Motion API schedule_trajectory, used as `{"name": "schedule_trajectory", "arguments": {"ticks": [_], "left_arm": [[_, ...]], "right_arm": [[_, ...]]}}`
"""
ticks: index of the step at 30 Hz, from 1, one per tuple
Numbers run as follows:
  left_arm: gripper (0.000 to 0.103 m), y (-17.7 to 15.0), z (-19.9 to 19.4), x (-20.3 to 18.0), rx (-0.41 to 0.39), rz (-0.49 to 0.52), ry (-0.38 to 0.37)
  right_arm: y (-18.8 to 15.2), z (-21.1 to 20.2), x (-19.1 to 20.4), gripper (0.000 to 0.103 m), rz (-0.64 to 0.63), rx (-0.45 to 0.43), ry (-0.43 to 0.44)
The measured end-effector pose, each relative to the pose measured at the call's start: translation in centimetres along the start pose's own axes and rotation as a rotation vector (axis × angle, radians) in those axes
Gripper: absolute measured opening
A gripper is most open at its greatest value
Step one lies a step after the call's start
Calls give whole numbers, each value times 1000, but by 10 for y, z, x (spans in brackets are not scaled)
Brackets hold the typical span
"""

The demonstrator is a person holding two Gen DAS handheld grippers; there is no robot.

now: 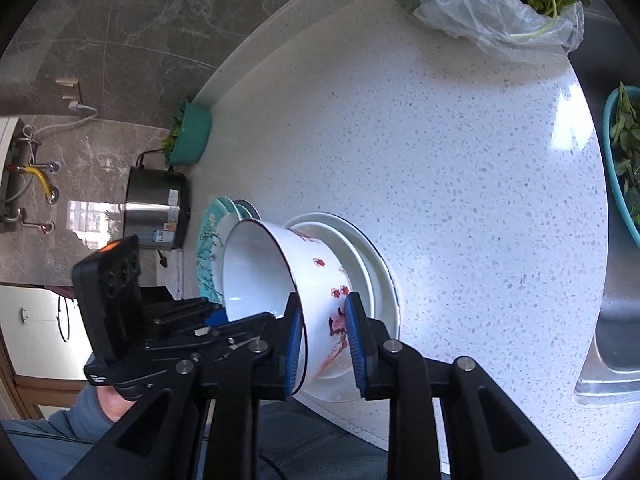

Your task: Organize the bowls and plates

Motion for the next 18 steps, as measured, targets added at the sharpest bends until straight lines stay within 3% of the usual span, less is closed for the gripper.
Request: {"name": "schedule_trajectory", "arguments": {"ticks": [9,18], "left_arm": [[17,6,10,-3,0,5,17],[17,5,16,-5,-2,12,37]], "right_arm": [[-11,11,-5,24,-42,11,-39],[-13,16,4,24,-218,-17,-163]]}}
Point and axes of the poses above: each gripper's, at about its wrist camera, not at the fingertips, and z roughly the way its jaws point, x to its left, y to its top, the point moved 10 cm from there along z, roughly the way its jaws point, and after that the axes turned 15 degrees about -x, right-handed, at the moved point
